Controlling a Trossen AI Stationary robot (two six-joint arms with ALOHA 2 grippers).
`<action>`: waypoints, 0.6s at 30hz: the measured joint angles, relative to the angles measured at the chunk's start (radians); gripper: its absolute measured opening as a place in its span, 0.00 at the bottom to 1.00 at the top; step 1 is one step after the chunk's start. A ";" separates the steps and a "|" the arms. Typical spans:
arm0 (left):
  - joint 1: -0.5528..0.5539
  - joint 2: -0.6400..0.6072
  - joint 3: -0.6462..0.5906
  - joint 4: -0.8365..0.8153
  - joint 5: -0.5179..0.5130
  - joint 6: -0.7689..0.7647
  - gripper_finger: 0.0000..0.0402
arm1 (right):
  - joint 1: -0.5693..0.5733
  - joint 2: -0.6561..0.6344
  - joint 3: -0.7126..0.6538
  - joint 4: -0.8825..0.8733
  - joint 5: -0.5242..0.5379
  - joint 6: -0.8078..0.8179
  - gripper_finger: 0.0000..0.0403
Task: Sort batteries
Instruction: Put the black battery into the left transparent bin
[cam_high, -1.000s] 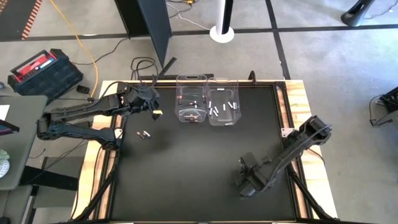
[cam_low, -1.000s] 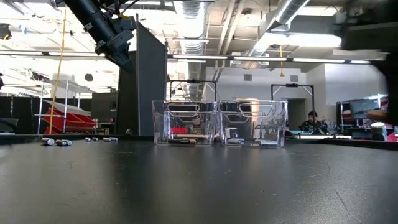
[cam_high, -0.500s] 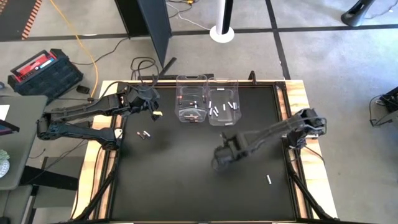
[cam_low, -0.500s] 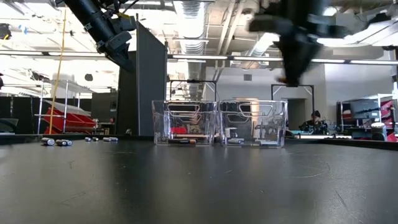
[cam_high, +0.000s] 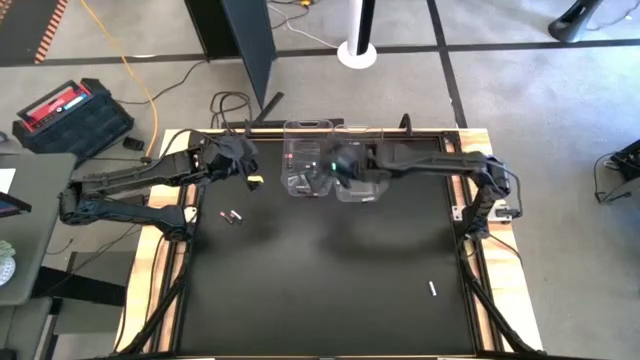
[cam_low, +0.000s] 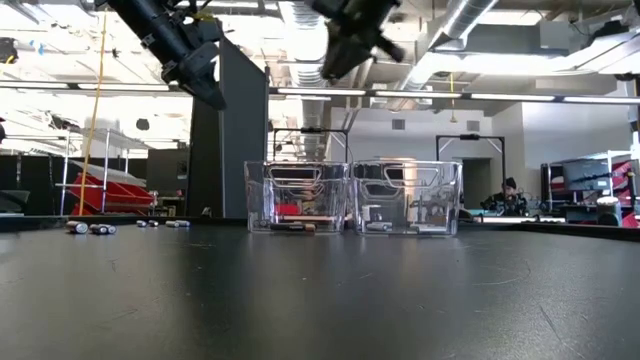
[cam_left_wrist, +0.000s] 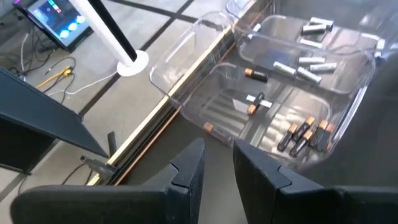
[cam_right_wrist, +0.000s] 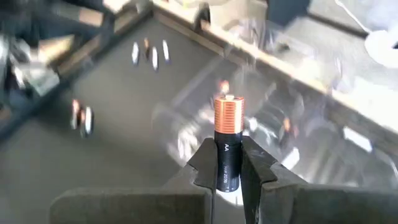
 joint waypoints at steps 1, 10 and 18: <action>0.000 0.000 0.000 0.006 0.000 0.000 0.20 | -0.025 0.015 0.001 0.058 -0.011 -0.025 0.12; 0.007 0.009 0.000 0.083 -0.003 0.056 0.20 | -0.193 0.207 0.034 0.257 -0.252 -0.039 0.12; 0.037 0.046 0.000 0.076 0.016 0.097 0.20 | -0.238 0.459 0.259 0.091 -0.312 -0.040 0.12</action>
